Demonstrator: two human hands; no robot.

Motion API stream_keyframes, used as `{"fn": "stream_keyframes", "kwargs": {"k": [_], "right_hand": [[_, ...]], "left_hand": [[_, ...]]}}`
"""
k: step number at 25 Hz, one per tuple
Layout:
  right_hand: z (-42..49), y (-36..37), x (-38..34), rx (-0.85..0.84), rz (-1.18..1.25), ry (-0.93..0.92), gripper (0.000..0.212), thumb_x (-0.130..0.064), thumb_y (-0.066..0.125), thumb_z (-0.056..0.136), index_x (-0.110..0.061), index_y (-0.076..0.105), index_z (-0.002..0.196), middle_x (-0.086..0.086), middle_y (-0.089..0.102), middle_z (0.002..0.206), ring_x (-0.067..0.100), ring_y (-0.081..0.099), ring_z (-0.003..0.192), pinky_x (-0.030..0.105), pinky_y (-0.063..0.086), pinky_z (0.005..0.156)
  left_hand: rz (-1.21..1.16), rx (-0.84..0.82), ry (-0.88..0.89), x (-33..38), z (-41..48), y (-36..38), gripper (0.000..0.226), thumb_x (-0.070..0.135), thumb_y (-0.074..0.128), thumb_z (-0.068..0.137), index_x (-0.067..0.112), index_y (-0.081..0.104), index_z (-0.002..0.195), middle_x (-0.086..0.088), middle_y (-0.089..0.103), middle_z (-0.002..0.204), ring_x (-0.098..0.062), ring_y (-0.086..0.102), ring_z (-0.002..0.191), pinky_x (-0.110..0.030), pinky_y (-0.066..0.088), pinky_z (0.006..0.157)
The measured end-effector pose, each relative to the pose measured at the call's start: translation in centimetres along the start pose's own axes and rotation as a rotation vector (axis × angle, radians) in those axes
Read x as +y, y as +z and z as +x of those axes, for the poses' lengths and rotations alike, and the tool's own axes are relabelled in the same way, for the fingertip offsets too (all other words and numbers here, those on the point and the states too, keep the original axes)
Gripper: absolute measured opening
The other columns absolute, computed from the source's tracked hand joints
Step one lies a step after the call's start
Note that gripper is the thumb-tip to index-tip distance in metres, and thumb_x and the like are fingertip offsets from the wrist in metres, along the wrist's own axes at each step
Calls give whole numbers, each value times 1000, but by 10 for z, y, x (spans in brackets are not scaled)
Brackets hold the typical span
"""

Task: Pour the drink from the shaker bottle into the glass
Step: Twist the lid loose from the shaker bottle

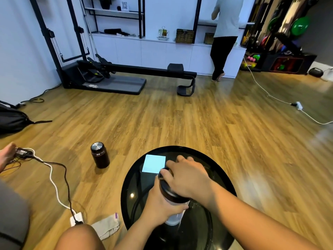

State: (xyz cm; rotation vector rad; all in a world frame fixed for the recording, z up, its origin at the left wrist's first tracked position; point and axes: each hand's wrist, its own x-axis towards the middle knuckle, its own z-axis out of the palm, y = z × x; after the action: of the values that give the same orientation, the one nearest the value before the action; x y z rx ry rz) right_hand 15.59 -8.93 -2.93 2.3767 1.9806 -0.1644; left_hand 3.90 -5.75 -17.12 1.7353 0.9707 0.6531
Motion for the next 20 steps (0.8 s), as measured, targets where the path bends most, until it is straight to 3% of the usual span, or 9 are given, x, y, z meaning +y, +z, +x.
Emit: {"fn": "stream_keyframes", "kwargs": {"k": [4,8,11,13,14,16,18,20], "right_hand": [[-6,6,-6,-14,53,-220,40,-42,44,86,-29,59,121,3,58,108,25,51,96,37,46,78],[-8,-12,5,-64,245,-366,33,-38,53,82,-28,67,110,-4,68,105,18,61,97,43,49,95],[-3,-14,4,24,23,-185,56,-60,36,96,-28,54,137,7,62,126,28,58,114,46,43,100],[-1,-6,-3,25,-142,-3,64,-65,24,97,-24,54,136,13,56,130,35,55,115,45,41,87],[-3,-1,-8,3,-145,17,60,-61,25,98,-23,55,132,13,55,129,36,54,112,43,40,83],[-9,6,-10,-7,-55,-117,48,-50,36,93,-26,60,127,7,53,126,32,50,110,41,41,85],[-14,2,-5,-43,116,-356,40,-42,46,84,-28,68,114,-2,57,122,25,47,113,40,40,98],[-13,-6,2,-90,310,-442,37,-37,55,81,-28,70,114,-6,61,124,19,49,121,37,38,107]], "left_hand": [[-3,-42,-12,-5,1,2,101,50,99,52,25,52,137,16,73,114,0,70,106,-30,63,91],[-9,-28,-17,-5,-2,3,104,49,100,51,36,44,137,19,70,117,3,69,109,-20,60,90],[15,-12,-29,-3,-2,3,96,51,99,50,51,42,126,22,72,111,5,69,107,-7,54,82],[4,-14,-19,-3,-1,3,98,52,99,48,60,37,123,28,69,114,10,66,106,-3,51,80],[4,-18,-17,-2,-1,3,101,53,99,48,55,37,127,24,70,113,8,67,105,-6,53,80],[24,-29,-24,0,-1,4,102,54,96,48,38,40,131,19,70,107,5,68,101,-10,56,77],[82,-44,-1,1,-1,5,91,53,93,52,42,43,126,27,64,104,11,64,103,-1,49,74],[92,-18,38,0,-1,5,79,48,94,55,52,45,116,31,65,105,9,64,107,2,47,76]]}}
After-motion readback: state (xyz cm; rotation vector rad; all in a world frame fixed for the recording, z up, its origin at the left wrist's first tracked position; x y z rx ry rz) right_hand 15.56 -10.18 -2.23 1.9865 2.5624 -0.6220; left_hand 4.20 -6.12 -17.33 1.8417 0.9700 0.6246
